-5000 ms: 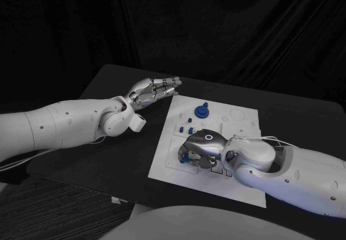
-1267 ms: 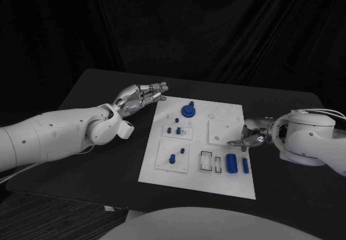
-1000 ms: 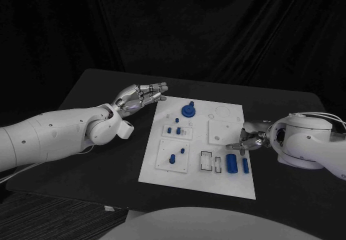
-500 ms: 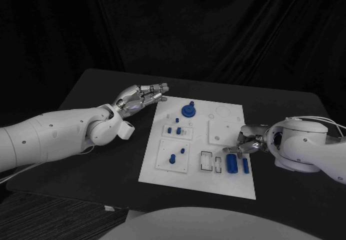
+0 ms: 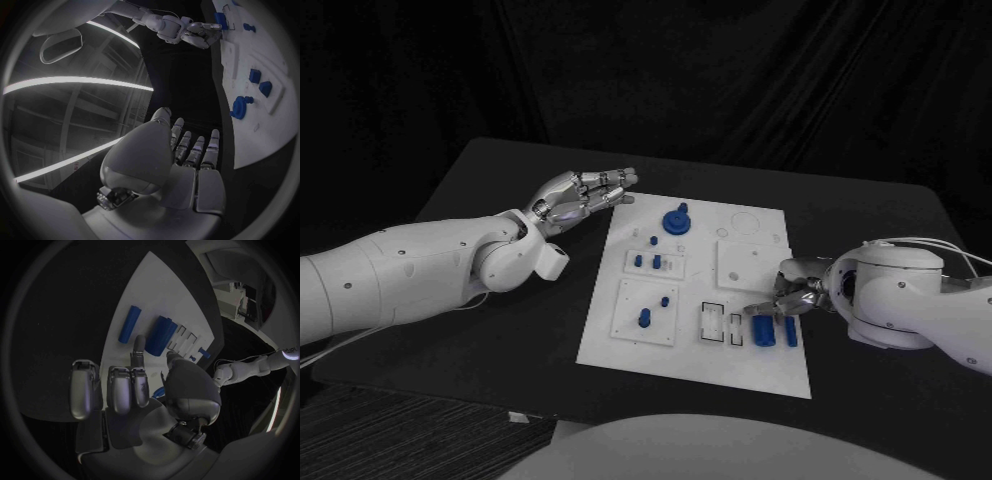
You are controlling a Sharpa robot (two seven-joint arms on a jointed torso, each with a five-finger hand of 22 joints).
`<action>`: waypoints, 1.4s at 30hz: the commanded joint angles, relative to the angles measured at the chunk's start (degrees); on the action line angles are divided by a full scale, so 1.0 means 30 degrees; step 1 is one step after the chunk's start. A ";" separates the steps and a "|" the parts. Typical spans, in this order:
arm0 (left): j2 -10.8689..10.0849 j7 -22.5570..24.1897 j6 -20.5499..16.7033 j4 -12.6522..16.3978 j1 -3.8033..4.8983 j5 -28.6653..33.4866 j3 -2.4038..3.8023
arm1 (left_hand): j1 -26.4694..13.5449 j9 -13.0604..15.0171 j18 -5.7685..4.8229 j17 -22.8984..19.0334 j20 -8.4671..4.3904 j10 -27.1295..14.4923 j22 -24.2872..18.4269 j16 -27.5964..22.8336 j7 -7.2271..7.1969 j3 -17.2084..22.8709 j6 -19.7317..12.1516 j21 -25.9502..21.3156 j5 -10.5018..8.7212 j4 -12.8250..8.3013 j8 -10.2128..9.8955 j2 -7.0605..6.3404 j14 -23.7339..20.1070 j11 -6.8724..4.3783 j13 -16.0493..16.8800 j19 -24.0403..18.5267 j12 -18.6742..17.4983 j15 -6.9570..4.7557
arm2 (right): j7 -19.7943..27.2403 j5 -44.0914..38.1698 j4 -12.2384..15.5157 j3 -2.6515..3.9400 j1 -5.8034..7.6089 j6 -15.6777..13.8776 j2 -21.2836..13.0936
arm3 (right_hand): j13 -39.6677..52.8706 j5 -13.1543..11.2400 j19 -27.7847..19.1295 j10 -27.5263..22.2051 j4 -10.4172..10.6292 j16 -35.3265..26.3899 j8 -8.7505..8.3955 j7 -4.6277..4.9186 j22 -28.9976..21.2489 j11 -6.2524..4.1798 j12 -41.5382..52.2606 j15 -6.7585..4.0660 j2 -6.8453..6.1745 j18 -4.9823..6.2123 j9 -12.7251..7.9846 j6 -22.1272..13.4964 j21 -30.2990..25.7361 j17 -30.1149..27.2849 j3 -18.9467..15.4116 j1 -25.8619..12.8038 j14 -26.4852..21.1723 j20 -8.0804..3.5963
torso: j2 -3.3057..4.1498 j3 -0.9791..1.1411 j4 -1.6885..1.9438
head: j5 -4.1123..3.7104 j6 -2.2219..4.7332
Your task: Assemble the parts on the task board
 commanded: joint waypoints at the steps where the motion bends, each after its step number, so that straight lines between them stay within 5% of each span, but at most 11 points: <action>1: 0.0028 0.0997 0.0303 0.0025 -0.0032 0.0123 0.0018 | 0.0144 0.0016 0.0012 -0.0017 -0.0030 0.0027 -0.0028 0.0031 0.0099 0.0120 0.0081 0.0021 0.0059 -0.0001 0.0065 0.0004 -0.0004 0.0104 0.0019 -0.0048 0.0072 -0.0131 | -0.0603 -0.0160 -0.0021 0.0002 -0.0152 0.0526 0.0078 | 0.5029 0.0353 0.0773 0.1996 -0.0040 0.0048 0.0056 -0.0015 0.4144 -0.0045 0.0047 -0.0015 0.0263 0.0065 0.0343 -0.0249 -0.0129 0.5029 -0.0129 0.0348 0.2037 -0.0048 | 0.0000 -0.0001 0.0002 | 0.0036 -0.0002; 10: 0.0040 0.0936 0.0358 -0.0013 -0.0049 0.0123 0.0018 | 0.0142 0.0016 0.0008 -0.0015 -0.0030 0.0028 -0.0005 0.0044 0.0106 0.0125 0.0084 0.0025 0.0058 0.0002 0.0065 0.0000 0.0003 0.0113 0.0018 -0.0038 0.0074 -0.0123 | -0.0387 -0.0147 -0.0115 0.0002 -0.0349 0.0295 0.0243 | 0.5029 0.1463 0.0758 0.1996 -0.0120 0.0048 -0.0145 0.0062 0.4126 0.0013 0.0047 0.0038 0.0535 0.0080 0.1076 -0.0671 -0.0212 0.5029 -0.0243 0.1144 0.2037 -0.0011 | -0.0004 -0.0003 0.0009 | 0.0030 -0.0002; 14: 0.0053 0.0930 0.0377 -0.0050 -0.0056 0.0123 0.0018 | 0.0141 0.0016 0.0005 -0.0015 -0.0029 0.0026 -0.0015 0.0044 0.0110 0.0129 0.0093 0.0024 0.0058 0.0003 0.0066 -0.0002 0.0001 0.0119 0.0017 -0.0041 0.0073 -0.0117 | -0.0280 0.0100 -0.0197 0.0002 -0.0453 -0.0018 0.0314 | 0.5029 0.4369 0.0790 0.1996 -0.0455 0.0048 -0.0523 0.0151 0.4143 0.0094 0.0047 0.0095 0.0806 0.0069 0.1646 -0.1120 -0.0191 0.5029 -0.0143 0.2335 0.2037 0.0044 | -0.0002 -0.0006 0.0001 | 0.0039 -0.0002; 15: 0.0051 0.0929 0.0377 -0.0052 -0.0058 0.0123 0.0018 | 0.0141 0.0016 0.0005 -0.0015 -0.0029 0.0026 -0.0015 0.0044 0.0110 0.0129 0.0093 0.0024 0.0058 0.0003 0.0066 -0.0002 0.0001 0.0119 0.0017 -0.0041 0.0073 -0.0117 | -0.0275 0.0149 -0.0218 0.0002 -0.0476 -0.0036 0.0328 | 0.5029 0.6070 0.0780 0.1996 -0.0745 0.0048 -0.0757 0.0201 0.4137 0.0138 0.0047 0.0113 0.0812 0.0074 0.1728 -0.1445 -0.0218 0.5029 0.0039 0.2909 0.2037 0.0049 | -0.0002 -0.0004 0.0003 | 0.0039 -0.0002; 17: 0.0039 0.0920 0.0378 -0.0051 -0.0060 0.0123 0.0018 | 0.0141 0.0016 0.0005 -0.0015 -0.0029 0.0026 -0.0015 0.0044 0.0110 0.0129 0.0093 0.0024 0.0058 0.0003 0.0066 -0.0002 0.0001 0.0119 0.0017 -0.0041 0.0073 -0.0117 | -0.0270 0.0285 -0.0265 0.0002 -0.0528 -0.0054 0.0361 | 0.5029 0.8126 0.0774 0.1996 -0.1100 0.0048 -0.1033 0.0278 0.4131 0.0199 0.0047 0.0166 0.0787 0.0077 0.1822 -0.1717 -0.0242 0.5029 0.0308 0.3519 0.2037 0.0091 | -0.0004 -0.0003 0.0001 | 0.0054 -0.0002; 21: 0.0020 0.0907 0.0381 -0.0056 -0.0063 0.0123 0.0018 | 0.0141 0.0016 0.0005 -0.0015 -0.0029 0.0026 -0.0015 0.0044 0.0110 0.0129 0.0093 0.0024 0.0058 0.0003 0.0066 -0.0002 0.0001 0.0119 0.0017 -0.0041 0.0073 -0.0117 | -0.0207 0.0987 -0.0263 0.0002 -0.0575 -0.0458 0.0338 | 0.5029 1.0321 0.0732 0.1996 -0.1979 0.0048 -0.1484 0.0327 0.4097 0.0233 0.0047 0.0201 0.0858 0.0104 0.1905 -0.2113 -0.0356 0.5029 0.1109 0.4776 0.2037 0.0147 | 0.0002 -0.0001 0.0008 | 0.0076 -0.0002; 29: 0.0051 0.0899 0.0422 -0.0080 -0.0073 0.0123 0.0018 | 0.0149 0.0014 -0.0002 -0.0010 -0.0028 0.0034 0.0022 0.0067 0.0121 0.0148 0.0072 0.0032 0.0068 0.0000 0.0063 -0.0005 0.0016 0.0135 0.0016 -0.0022 0.0083 -0.0097 | -0.0076 0.3954 -0.0157 0.0002 -0.0591 -0.2237 0.0120 | 0.5029 1.2386 0.0456 0.1996 -0.2534 0.0048 -0.1301 0.0453 0.3881 0.0339 0.0047 0.0287 0.0860 0.0253 0.2487 -0.2722 -0.1006 0.5029 0.1867 0.5024 0.2037 0.0214 | -0.0004 -0.0003 0.0002 | 0.0171 -0.0002; 42: 0.0126 0.0851 0.0465 -0.0156 -0.0085 0.0123 0.0018 | 0.0149 0.0014 -0.0002 -0.0010 -0.0028 0.0034 0.0022 0.0067 0.0121 0.0148 0.0072 0.0032 0.0068 0.0000 0.0063 -0.0005 0.0016 0.0135 0.0016 -0.0022 0.0083 -0.0097 | 0.0807 0.8665 0.0739 0.0007 -0.0174 -0.5473 -0.0447 | 0.5029 1.3009 0.0567 0.1996 -0.2611 0.0048 -0.0292 0.0326 0.3941 0.0225 0.0047 0.0197 0.1076 0.0218 0.3507 -0.2923 -0.0881 0.5029 0.2479 0.4465 0.2037 0.0152 | 0.0004 0.0002 0.0005 | 0.0108 -0.0002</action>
